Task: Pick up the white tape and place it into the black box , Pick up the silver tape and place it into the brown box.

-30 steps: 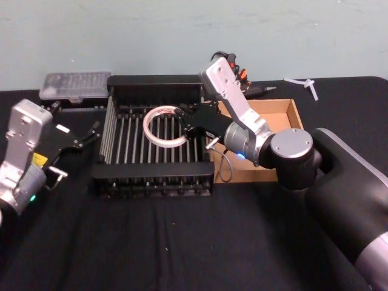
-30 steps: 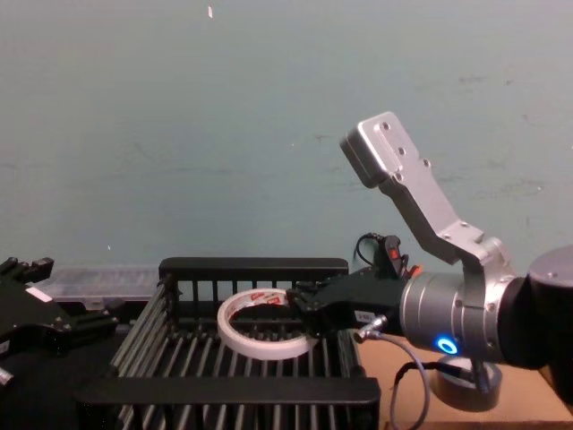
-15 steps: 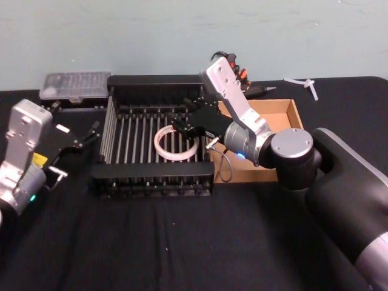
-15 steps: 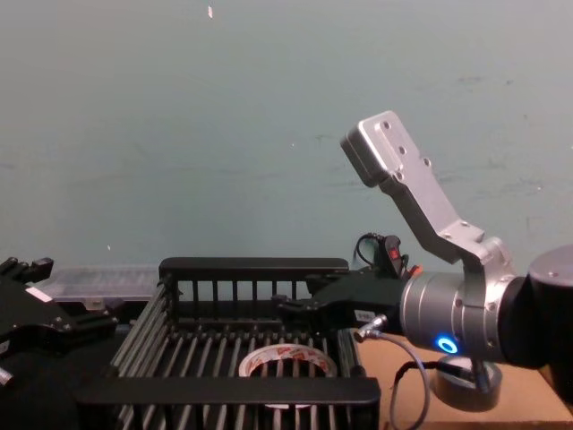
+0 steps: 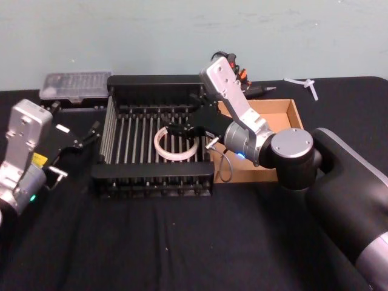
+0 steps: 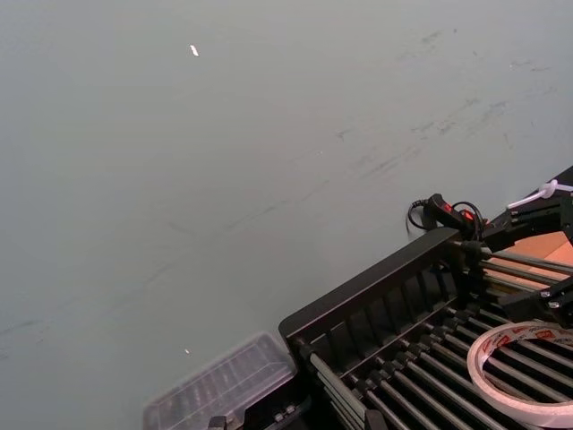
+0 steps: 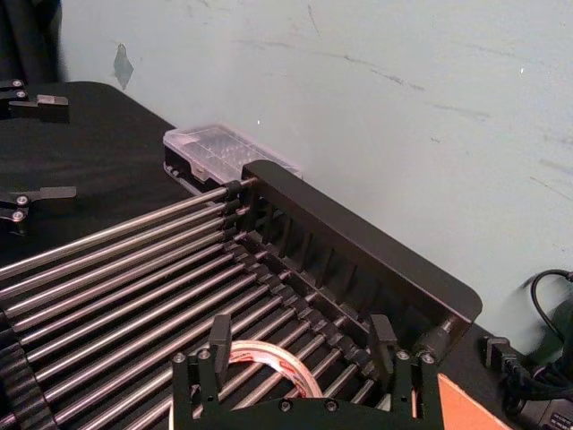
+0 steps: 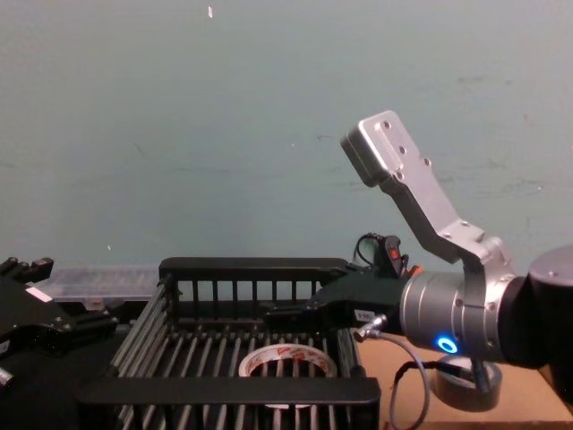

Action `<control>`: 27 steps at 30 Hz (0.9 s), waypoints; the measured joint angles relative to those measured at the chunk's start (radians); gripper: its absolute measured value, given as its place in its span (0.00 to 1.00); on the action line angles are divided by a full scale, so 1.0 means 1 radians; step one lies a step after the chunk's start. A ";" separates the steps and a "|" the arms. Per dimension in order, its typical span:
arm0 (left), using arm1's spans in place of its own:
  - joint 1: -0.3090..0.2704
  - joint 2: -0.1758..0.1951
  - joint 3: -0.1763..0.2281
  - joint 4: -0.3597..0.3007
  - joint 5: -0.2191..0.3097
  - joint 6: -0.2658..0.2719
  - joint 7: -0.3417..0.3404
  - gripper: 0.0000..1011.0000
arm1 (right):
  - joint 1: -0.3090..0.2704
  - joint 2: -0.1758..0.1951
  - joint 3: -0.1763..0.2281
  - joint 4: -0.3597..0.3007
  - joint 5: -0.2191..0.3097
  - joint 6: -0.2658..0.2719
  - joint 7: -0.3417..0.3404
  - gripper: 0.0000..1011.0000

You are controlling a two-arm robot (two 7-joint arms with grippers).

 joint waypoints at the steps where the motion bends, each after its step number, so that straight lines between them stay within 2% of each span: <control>1: 0.000 0.000 0.000 0.000 0.000 0.000 0.000 0.99 | 0.000 0.000 0.000 0.000 0.000 0.000 0.000 0.96; 2: 0.000 0.000 0.000 0.000 0.000 0.000 0.000 0.99 | 0.000 0.000 0.000 0.000 0.000 0.000 0.000 0.99; 7: 0.000 0.000 0.000 0.000 0.000 0.000 0.000 0.99 | 0.000 0.000 0.000 0.000 0.000 0.000 0.000 0.99; 14: 0.000 0.000 0.000 0.000 0.000 0.000 0.000 0.99 | -0.022 0.006 0.033 -0.048 0.004 0.004 0.007 0.99; 20: 0.000 0.000 0.000 0.000 0.000 0.000 0.000 0.99 | -0.060 0.026 0.080 -0.133 0.015 0.021 -0.011 0.99; 27: 0.000 0.000 0.000 0.000 0.000 0.000 0.000 0.99 | -0.121 0.070 0.152 -0.237 0.029 0.037 -0.044 0.99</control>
